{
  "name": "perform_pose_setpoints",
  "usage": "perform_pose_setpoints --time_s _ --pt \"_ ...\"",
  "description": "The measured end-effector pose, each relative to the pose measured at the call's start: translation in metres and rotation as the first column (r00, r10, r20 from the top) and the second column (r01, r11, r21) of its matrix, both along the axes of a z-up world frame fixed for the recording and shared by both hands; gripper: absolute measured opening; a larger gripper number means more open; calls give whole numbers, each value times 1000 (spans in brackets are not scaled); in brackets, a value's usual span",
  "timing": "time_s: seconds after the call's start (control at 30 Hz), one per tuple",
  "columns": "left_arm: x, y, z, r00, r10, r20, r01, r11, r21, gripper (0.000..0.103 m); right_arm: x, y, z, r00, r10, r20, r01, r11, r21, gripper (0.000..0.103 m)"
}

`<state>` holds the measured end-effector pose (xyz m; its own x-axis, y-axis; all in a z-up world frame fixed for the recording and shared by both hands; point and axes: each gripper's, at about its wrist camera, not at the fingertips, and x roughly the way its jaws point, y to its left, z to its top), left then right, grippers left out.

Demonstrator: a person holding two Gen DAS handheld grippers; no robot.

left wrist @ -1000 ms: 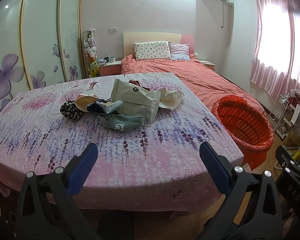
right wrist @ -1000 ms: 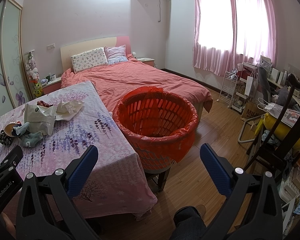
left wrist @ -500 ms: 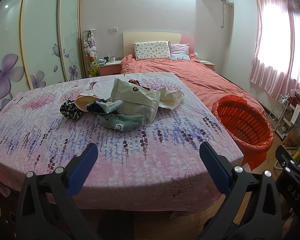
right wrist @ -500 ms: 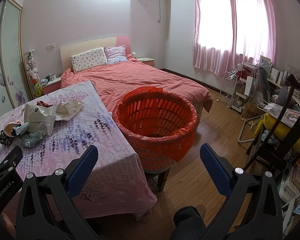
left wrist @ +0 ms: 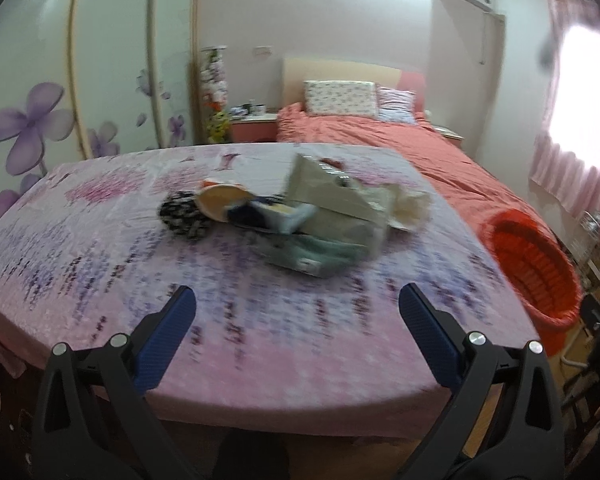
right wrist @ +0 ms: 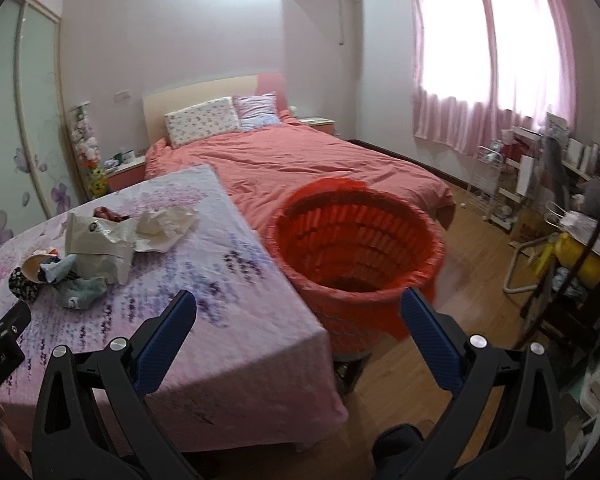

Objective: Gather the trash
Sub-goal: 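Grasp the black floral cloth with the left tool while the right tool grasps the white plastic bag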

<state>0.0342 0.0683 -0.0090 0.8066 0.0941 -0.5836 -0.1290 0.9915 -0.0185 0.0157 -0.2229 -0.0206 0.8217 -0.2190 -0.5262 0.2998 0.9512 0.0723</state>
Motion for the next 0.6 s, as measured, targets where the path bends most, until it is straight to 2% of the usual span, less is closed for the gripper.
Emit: perform_pose_setpoints --time_s 0.23,0.47,0.6 --pt "33 69 -4 992 126 -5 -126 992 28 99 36 35 -1 990 137 -19 -136 990 34 100" --pt "69 120 -8 985 170 -9 -170 985 23 99 74 81 5 957 290 -17 -289 955 71 92" --pt "90 140 -13 982 184 -33 -183 983 23 99 107 96 3 944 330 -27 -325 940 103 85"
